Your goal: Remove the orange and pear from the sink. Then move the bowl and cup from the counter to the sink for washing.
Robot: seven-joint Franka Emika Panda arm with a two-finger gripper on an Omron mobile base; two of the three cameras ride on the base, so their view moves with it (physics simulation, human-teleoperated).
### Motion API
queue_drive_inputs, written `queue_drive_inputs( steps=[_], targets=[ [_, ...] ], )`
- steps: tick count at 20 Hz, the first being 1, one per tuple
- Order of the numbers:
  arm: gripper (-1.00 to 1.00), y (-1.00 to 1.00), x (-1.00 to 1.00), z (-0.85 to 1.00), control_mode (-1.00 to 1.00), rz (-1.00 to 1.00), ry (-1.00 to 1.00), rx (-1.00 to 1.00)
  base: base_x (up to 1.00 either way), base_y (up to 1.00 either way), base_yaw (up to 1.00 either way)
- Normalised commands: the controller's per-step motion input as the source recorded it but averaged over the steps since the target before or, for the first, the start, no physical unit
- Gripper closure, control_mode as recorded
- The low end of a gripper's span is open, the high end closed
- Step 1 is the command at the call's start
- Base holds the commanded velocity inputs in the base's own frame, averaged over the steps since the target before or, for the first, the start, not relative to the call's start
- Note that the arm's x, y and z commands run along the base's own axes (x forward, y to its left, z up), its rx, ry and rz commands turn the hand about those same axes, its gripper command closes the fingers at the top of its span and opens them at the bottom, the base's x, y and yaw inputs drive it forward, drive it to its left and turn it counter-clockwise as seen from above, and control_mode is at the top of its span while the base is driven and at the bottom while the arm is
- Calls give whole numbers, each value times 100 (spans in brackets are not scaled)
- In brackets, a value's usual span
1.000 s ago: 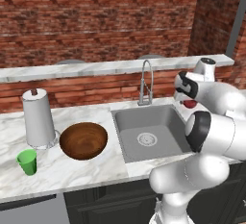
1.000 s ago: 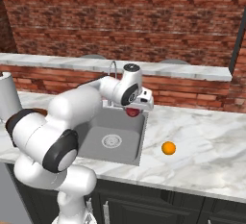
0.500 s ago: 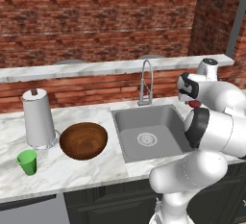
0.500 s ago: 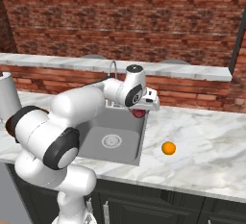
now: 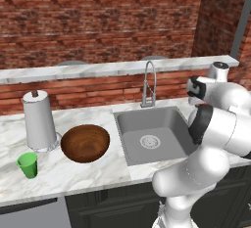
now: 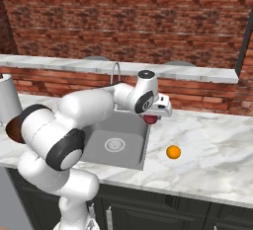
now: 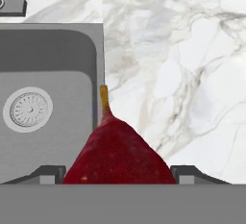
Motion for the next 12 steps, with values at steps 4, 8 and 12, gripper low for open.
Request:
queue_drive_inputs(
  steps=[4,8,12],
  targets=[
    [100,-31,0,-4,-100,0,0,-1,0,0,0],
    [100,-29,0,-5,-100,0,0,0,0,0,0],
    [100,-26,1,-9,-100,0,0,-1,0,0,0]
  ],
)
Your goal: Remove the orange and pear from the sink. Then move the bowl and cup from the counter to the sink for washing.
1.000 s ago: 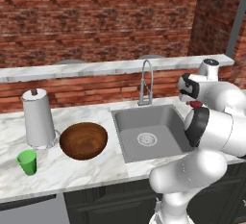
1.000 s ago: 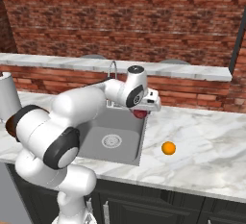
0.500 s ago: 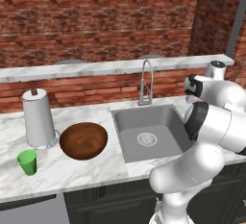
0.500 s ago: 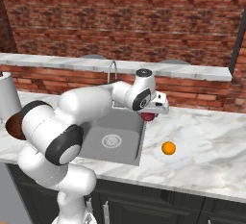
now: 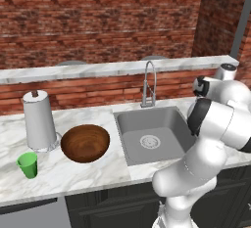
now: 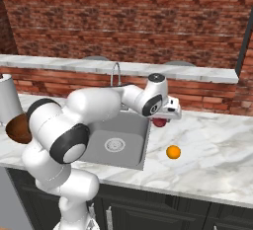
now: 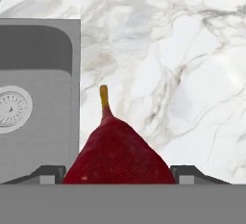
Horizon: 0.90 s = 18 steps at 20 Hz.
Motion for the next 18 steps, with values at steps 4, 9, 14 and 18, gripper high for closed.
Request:
queue_drive_inputs(
  steps=[4,9,14,18],
  targets=[
    [100,-24,3,-10,-100,0,0,-2,0,0,0],
    [100,-20,4,-13,-100,0,0,-2,0,0,0],
    [100,-15,4,-16,-100,0,0,-1,0,0,0],
    [100,-12,8,-18,-100,0,0,-2,0,0,0]
  ],
)
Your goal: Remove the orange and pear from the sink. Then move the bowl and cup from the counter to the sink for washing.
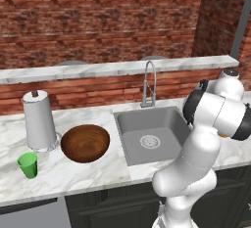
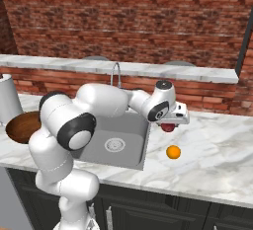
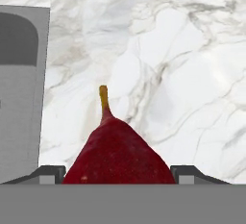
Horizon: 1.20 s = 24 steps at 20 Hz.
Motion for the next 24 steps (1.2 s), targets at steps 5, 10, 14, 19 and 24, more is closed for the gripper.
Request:
queue_drive_inputs(
  steps=[5,10,14,19,24],
  targets=[
    [100,-10,11,-18,-100,0,0,-2,0,0,0],
    [100,-9,9,-17,-100,0,0,-2,0,0,0],
    [100,-11,9,-15,-100,0,0,-1,0,0,0],
    [100,-11,5,-15,-100,0,0,0,0,0,0],
    [100,-8,3,-15,-100,1,0,0,0,0,0]
  ],
)
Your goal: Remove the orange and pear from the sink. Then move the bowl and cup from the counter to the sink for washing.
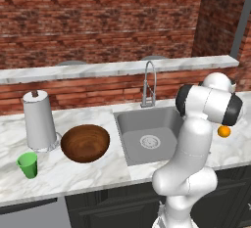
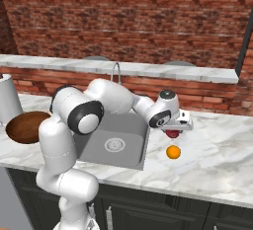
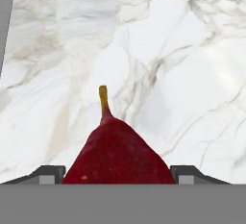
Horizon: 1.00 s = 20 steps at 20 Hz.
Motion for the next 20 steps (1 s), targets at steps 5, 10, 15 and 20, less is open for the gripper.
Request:
queue_drive_inputs(
  steps=[5,10,15,20],
  targets=[
    [100,-6,3,-16,-100,1,0,0,0,0,0],
    [100,-5,4,-16,-100,1,0,0,0,0,0],
    [100,-5,5,-16,-100,1,0,0,0,0,0],
    [100,-4,5,-16,-100,1,0,0,0,0,0]
  ],
)
